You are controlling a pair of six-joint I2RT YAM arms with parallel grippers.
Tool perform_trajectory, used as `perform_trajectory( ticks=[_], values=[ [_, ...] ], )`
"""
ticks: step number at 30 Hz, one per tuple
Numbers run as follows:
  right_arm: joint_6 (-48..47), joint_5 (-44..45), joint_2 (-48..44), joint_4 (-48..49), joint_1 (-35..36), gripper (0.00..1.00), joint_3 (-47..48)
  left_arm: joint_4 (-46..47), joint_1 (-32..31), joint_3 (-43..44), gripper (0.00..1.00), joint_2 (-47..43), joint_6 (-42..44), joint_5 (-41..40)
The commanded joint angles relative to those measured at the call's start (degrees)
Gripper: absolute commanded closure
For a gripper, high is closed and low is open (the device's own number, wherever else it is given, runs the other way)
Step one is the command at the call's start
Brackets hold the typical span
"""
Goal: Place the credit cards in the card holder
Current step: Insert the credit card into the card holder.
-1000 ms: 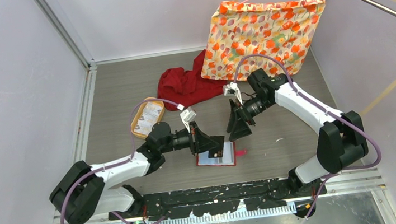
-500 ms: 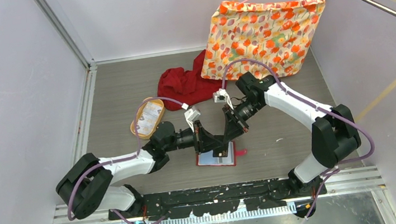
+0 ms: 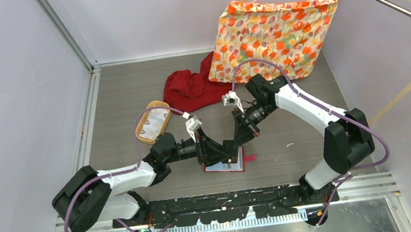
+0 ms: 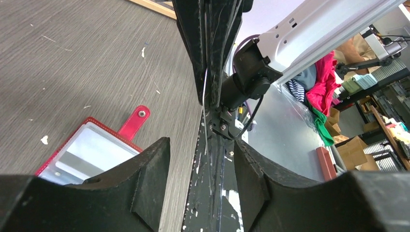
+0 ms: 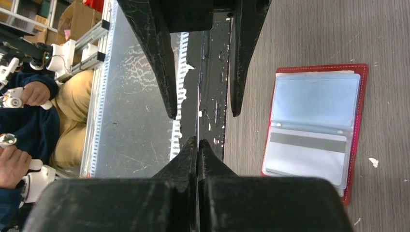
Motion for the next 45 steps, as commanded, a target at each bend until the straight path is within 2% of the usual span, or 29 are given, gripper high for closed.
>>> perform_trajectory(
  ticks=[1, 4, 7, 11, 13, 14, 17, 18, 20, 22, 25, 27, 34, 39, 45],
  values=[
    [-0.7, -4.0, -0.6, -0.7, -1.3, 0.99, 2.0, 7.8, -0.1, -1.0, 0.49, 0.5, -1.6, 0.0],
    [-0.1, -4.1, -0.6, -0.1, -1.7, 0.99, 1.7, 10.2, -0.1, -0.4, 0.56, 2.6, -3.2, 0.1],
    [0.4, -3.5, -0.6, 0.4, -1.8, 0.99, 1.5, 11.0, -0.1, 0.3, 0.72, 3.5, -4.2, 0.3],
    [0.4, -2.6, -0.1, 0.6, -1.8, 0.99, 1.4, 10.7, -0.1, 0.7, 0.99, 3.9, -4.5, 0.9],
    [0.3, -1.8, -0.1, 0.8, -1.8, 0.99, 1.3, 9.9, 0.2, 0.6, 1.00, 3.9, -4.3, 0.8],
    [0.3, -1.5, -0.2, 0.8, -1.8, 0.93, 1.4, 8.8, 0.5, 0.6, 1.00, 3.8, -4.2, 0.9],
    [-1.5, 1.4, -0.6, -1.4, -2.1, 0.56, 2.3, 3.6, 3.3, 0.3, 1.00, 3.3, -5.1, 2.7],
    [-2.9, 2.7, -0.9, -2.4, -2.5, 0.47, 2.9, 1.7, 4.8, 0.2, 1.00, 3.2, -6.0, 3.8],
    [-3.4, 5.7, -2.0, -2.4, -4.0, 0.38, 2.9, -1.6, 7.4, -0.6, 1.00, 3.1, -7.6, 6.2],
    [-0.7, 10.4, -3.9, 1.2, -5.3, 0.36, 1.5, -2.9, 9.3, -2.1, 1.00, 2.9, -8.4, 7.8],
    [2.3, 16.5, -6.6, 6.8, -5.9, 0.37, -1.8, -6.6, 10.2, -2.8, 1.00, 3.3, -7.8, 8.9],
    [2.4, 17.3, -6.3, 8.0, -5.8, 0.40, -3.0, -8.7, 10.2, -1.9, 1.00, 4.6, -6.9, 10.1],
    [-1.1, 21.6, 1.4, 4.0, -2.2, 0.73, -1.1, -11.4, 11.4, 1.2, 1.00, 11.9, -4.4, 11.9],
    [-0.6, 22.2, 6.7, 2.6, -0.1, 0.86, 0.3, -3.7, 12.1, 0.7, 1.00, 19.4, -9.3, 11.1],
    [3.4, 25.7, 13.5, 3.1, 2.5, 0.88, 1.9, 9.1, 12.4, -0.4, 1.00, 28.4, -17.1, 11.7]
  ],
)
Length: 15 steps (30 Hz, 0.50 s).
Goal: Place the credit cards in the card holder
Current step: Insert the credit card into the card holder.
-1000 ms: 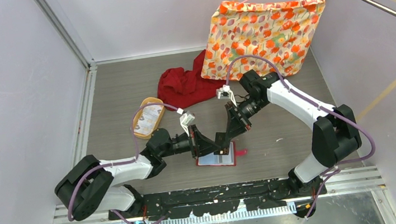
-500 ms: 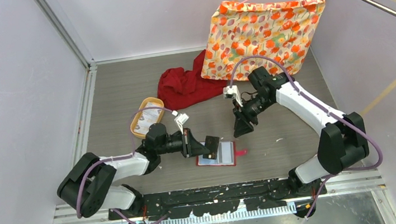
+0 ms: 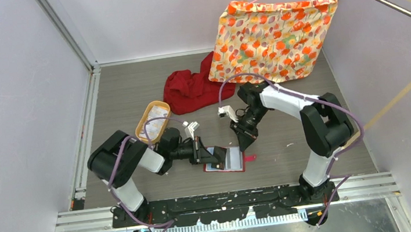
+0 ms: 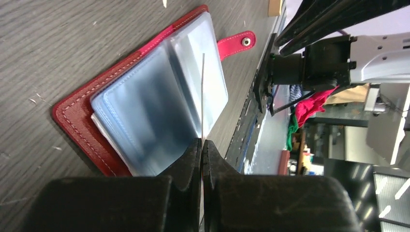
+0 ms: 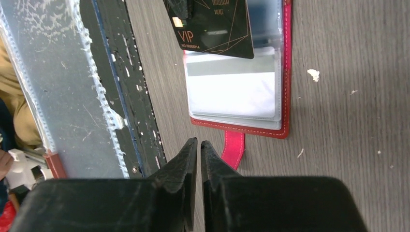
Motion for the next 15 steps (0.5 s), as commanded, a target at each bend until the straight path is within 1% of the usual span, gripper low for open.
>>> perform_trajectory(
  ticks=[1, 4, 7, 12, 15],
  values=[
    [2.8, 3.8, 3.4, -0.6, 2.2, 0.88, 3.3, 13.2, 0.5, -0.3, 1.00, 4.7, -6.1, 1.7],
    [4.1, 5.4, 5.2, 0.0, 3.5, 0.89, 3.7, 16.4, 1.5, -0.6, 1.00, 6.9, -8.3, 1.8],
    [5.7, 7.1, 6.2, 1.2, 4.0, 0.89, 3.9, 17.1, 2.0, -0.9, 1.00, 8.0, -9.3, 2.0],
    [7.4, 8.5, 8.0, 1.8, 4.1, 0.89, 4.3, 18.8, 2.3, -2.1, 1.00, 8.0, -12.0, 1.8],
    [8.4, 9.4, 8.5, 2.6, 4.4, 0.89, 4.3, 18.3, 2.3, -2.8, 1.00, 7.2, -13.7, 1.4]
  ],
)
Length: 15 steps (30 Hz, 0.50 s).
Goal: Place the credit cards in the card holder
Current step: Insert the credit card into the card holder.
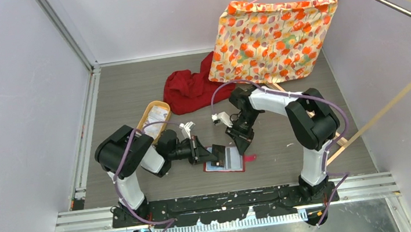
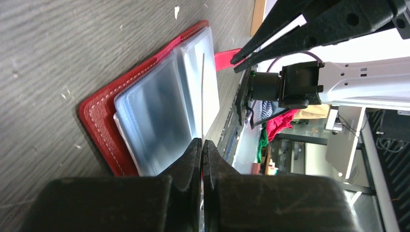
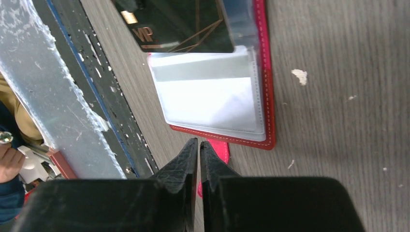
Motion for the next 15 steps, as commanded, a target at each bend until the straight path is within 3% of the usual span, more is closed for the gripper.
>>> perform_trajectory(
  ticks=[1, 15],
  values=[
    [2.6, 2.3, 0.6, 1.6, 0.5, 0.89, 1.9, 3.8, 0.2, -1.3, 1.00, -0.6, -3.5, 0.5],
    [4.3, 4.6, 2.1, 2.7, 1.8, 0.89, 2.2, 3.3, 0.3, -1.5, 1.00, 1.6, -9.4, 0.2]
  ],
)
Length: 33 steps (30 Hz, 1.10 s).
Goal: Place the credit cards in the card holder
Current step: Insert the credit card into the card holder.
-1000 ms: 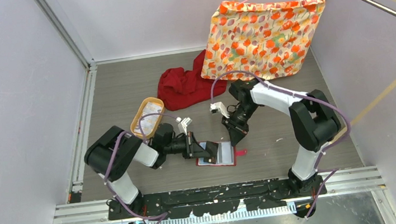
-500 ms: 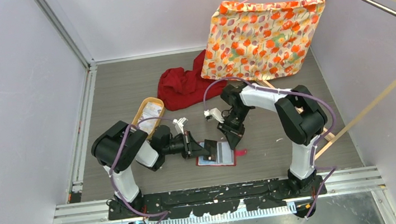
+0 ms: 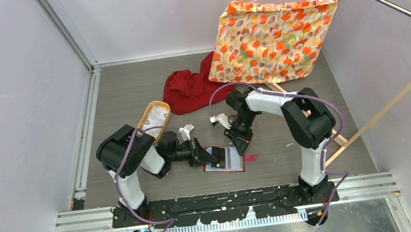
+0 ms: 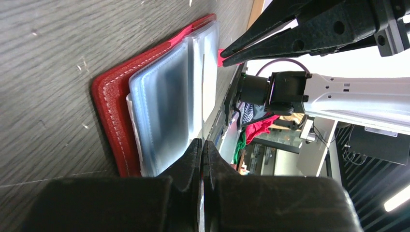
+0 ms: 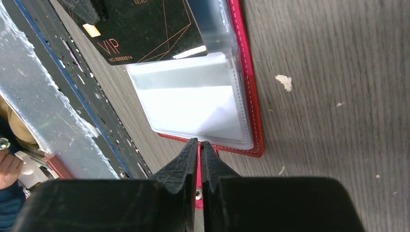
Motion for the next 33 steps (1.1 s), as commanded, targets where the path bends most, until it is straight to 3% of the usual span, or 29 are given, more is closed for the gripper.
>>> perform_trajectory(
  ticks=[1, 22, 33],
  values=[
    [0.6, 1.0, 0.0, 0.4, 0.5, 0.89, 1.9, 2.4, 0.2, -0.3, 1.00, 0.8, -1.0, 0.2],
    [0.8, 2.2, 1.0, 0.1, 1.3, 0.89, 2.3, 0.2, -1.1, 1.5, 1.00, 2.8, 0.0, -0.1],
    [1.0, 3.6, 1.4, 0.0, 1.8, 0.89, 2.6, -3.2, -1.1, 0.6, 1.00, -1.7, 2.2, 0.0]
  ],
)
